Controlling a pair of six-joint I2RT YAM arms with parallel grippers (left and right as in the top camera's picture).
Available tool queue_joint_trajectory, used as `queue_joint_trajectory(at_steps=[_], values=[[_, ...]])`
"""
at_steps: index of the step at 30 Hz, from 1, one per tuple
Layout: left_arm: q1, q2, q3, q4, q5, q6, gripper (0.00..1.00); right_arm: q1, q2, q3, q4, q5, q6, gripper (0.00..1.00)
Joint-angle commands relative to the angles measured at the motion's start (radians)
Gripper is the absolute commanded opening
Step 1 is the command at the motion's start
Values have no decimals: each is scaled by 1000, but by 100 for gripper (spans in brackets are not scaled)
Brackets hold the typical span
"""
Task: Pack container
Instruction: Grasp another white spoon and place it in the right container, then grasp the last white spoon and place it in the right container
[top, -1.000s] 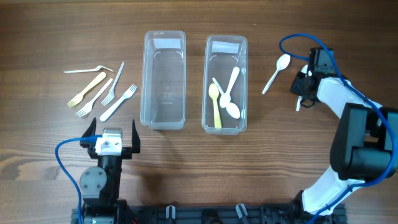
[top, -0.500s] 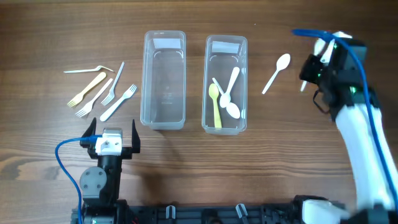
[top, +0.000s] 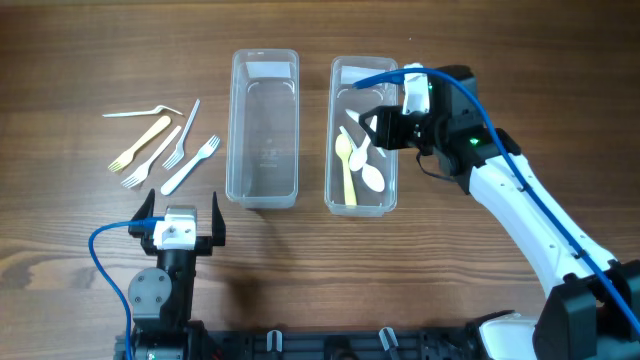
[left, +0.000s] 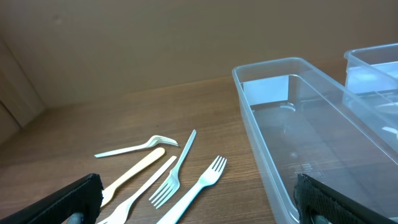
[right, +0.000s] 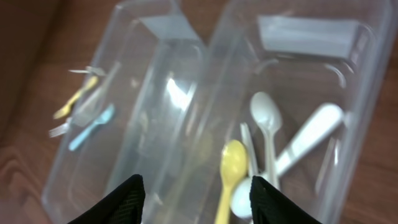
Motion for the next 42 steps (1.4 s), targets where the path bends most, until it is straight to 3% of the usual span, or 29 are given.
queue_joint_trajectory(at_steps=[1,8,15,18,24,35,42], values=[[-4,-5,-6,5,-6,-9,100,0,-36,23,10,-65,27,52],[-4,-5,-6,5,-6,-9,100,-13,-175,50,-97,431,165,46],[-4,-5,-6,5,-6,-9,100,-20,-44,50,-138,773,216,53],[-4,-5,-6,5,-6,-9,100,-71,26,50,-98,747,292,52],[-4,-5,-6,5,-6,-9,100,-159,174,50,0,617,286,51],[-4,-5,-6,5,-6,-9,100,-189,399,50,114,618,289,52],[-4,-5,-6,5,-6,-9,100,-224,431,50,144,617,287,52]])
